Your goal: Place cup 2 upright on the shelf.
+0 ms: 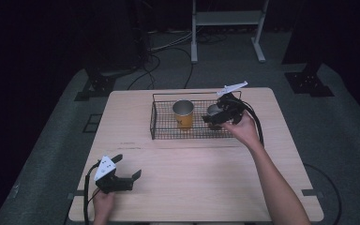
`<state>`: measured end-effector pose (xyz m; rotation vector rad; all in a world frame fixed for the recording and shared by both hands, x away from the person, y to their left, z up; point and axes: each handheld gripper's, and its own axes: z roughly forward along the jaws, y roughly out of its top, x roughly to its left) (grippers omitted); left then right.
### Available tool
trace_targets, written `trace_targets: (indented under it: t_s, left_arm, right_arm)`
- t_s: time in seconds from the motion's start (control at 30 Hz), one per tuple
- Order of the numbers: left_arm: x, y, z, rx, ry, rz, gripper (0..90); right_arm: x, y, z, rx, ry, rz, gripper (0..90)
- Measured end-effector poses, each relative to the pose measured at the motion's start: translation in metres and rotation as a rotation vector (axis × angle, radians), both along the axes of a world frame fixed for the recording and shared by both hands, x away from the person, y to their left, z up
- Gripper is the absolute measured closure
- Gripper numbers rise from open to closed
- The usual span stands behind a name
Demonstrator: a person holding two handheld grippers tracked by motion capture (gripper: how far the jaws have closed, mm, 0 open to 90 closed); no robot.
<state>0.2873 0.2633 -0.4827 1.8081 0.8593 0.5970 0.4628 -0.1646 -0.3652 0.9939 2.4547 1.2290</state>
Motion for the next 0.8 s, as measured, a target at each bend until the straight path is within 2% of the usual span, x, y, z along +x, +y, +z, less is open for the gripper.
trace_targets:
  t_s: [0.07, 0.4, 0.63, 0.8]
  left_arm:
    - [0.0, 0.0, 0.0, 0.004, -0.001, -0.002, 0.0]
    - [0.0, 0.0, 0.0, 0.003, 0.0, -0.001, 0.0]
    - [0.0, -0.001, 0.0, 0.002, 0.0, 0.0, 0.0]
    - [0.0, -0.001, 0.0, 0.003, -0.001, 0.0, 0.0]
  right_arm:
    - [-0.003, -0.004, -0.001, -0.004, 0.007, 0.001, 4.8]
    - [-0.021, -0.023, -0.001, 0.007, -0.011, -0.006, 5.5]
    - [-0.029, -0.034, -0.007, 0.016, 0.003, -0.01, 5.6]
    - [-0.038, -0.038, -0.011, -0.008, -0.007, -0.004, 5.7]
